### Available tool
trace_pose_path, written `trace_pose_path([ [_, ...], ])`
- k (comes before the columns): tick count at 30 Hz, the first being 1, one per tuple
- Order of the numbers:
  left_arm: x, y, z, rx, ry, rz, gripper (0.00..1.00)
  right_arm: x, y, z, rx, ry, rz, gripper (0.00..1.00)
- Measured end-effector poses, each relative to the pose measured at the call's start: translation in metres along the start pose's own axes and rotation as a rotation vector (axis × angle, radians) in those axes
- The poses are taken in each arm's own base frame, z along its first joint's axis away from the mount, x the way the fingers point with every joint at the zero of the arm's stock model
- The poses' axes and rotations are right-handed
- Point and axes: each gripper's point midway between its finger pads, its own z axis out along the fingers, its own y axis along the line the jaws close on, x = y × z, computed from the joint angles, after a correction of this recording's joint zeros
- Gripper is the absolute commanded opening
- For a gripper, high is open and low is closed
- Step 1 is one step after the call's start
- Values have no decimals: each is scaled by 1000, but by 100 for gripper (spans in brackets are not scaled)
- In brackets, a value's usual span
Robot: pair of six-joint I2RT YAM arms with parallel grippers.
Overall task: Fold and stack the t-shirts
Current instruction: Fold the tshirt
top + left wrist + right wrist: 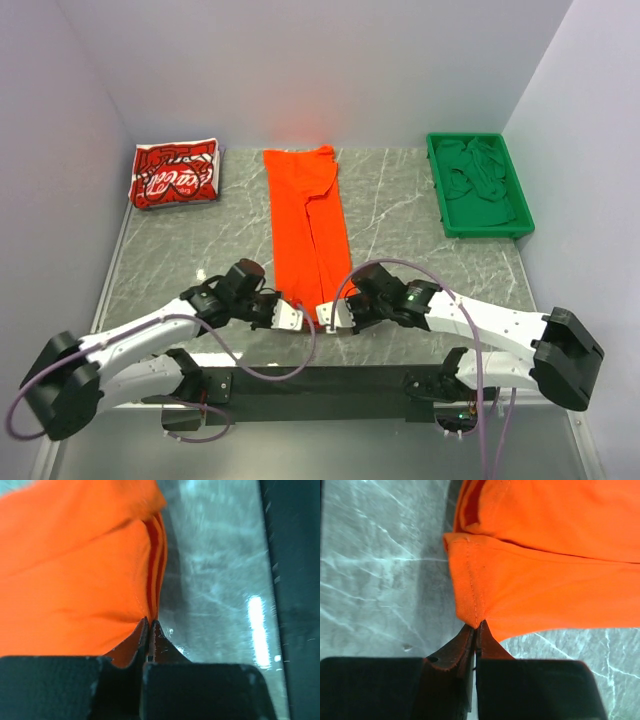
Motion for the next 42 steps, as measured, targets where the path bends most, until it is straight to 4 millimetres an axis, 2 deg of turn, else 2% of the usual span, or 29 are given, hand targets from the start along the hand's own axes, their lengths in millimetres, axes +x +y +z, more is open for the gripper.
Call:
trace_pose_path([
  [3,-17,2,-13,-23,-56,-20,1,-5,-2,-6,4,-5,15,0],
  [5,-19,7,-19,-37,-74,-45,1,-3,-2,-7,2,3,21,0],
  [10,9,37,-27,-90,-24,-158,1,11,-11,-6,-3,38,46,0],
  [13,17,63,-30,-120,-12,-187,1,15,-37,-5,14,47,64,0],
  [16,23,93,-32,-149,-4,-191,1,20,-72,-5,47,57,76,0],
  [23,38,156,-32,-208,-7,-188,1,40,-142,3,90,81,84,0],
  [33,74,223,-22,-278,-3,-195,1,68,-214,23,102,92,61,0],
  [38,85,254,-21,-310,-1,-186,1,81,-252,33,126,97,52,0],
  [42,91,274,-20,-332,-1,-178,1,90,-266,38,132,102,49,0],
])
